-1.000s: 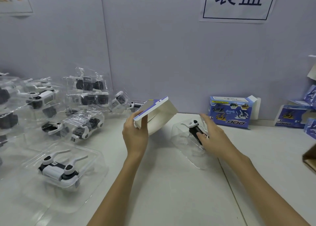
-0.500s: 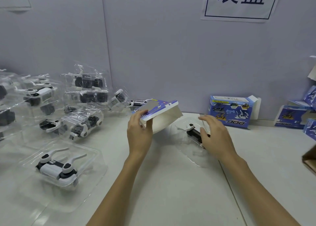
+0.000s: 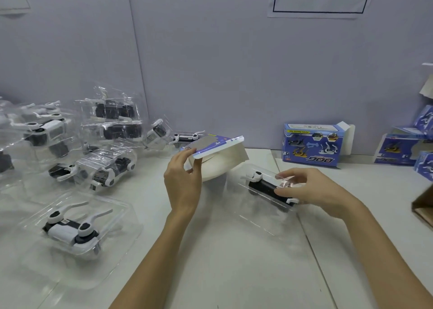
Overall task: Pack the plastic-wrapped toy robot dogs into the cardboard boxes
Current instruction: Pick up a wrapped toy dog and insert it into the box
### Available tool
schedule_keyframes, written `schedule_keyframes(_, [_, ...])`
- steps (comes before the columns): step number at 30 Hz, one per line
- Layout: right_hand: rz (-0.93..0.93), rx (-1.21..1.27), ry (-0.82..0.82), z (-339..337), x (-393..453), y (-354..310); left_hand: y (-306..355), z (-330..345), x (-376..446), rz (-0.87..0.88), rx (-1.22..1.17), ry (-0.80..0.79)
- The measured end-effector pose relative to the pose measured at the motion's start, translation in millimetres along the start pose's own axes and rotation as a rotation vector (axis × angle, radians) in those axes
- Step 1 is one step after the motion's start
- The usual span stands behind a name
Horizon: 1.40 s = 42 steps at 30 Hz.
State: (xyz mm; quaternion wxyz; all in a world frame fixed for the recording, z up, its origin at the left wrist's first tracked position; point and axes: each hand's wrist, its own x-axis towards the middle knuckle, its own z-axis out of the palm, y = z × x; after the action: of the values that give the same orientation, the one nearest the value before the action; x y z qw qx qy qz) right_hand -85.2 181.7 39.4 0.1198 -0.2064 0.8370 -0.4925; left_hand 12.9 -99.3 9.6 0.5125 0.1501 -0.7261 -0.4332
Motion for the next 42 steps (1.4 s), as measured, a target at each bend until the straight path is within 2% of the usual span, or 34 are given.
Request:
schedule_keyframes(5, [-0.09,0.033,-0.199,-12,-14,-5,0,3,-3,0.086,0.148,-0.054])
schedule_keyframes(8, [-0.129,0.039,-0.225,-9,-14,-8,1,4,-9,0.133,0.178,-0.127])
schedule_keyframes(12, [-0.133,0.079,-0.111,10,-3,-4,4,1,-7,0.164,0.11,-0.186])
schedule_keyframes(15, [-0.118,0.097,-0.005,20,4,3,3,-4,-5,0.279,0.162,-0.298])
schedule_keyframes(19, [-0.124,0.112,0.041,23,7,7,3,-8,-1,0.364,0.21,-0.333])
schedule_keyframes(24, [-0.133,0.123,0.112,30,12,8,-2,-11,0,0.347,0.184,-0.521])
schedule_keyframes(27, [-0.132,0.138,0.139,34,13,8,-4,-13,2,0.342,0.195,-0.516])
schedule_keyframes(33, [-0.158,0.119,0.177,39,12,7,-3,-20,7,0.476,0.366,-0.487])
schedule_keyframes(38, [-0.129,0.123,0.279,44,13,7,-12,-15,2,0.313,0.328,-0.684])
schedule_keyframes(42, [-0.093,0.186,0.346,45,14,11,-19,-9,-2,0.262,0.235,-0.744])
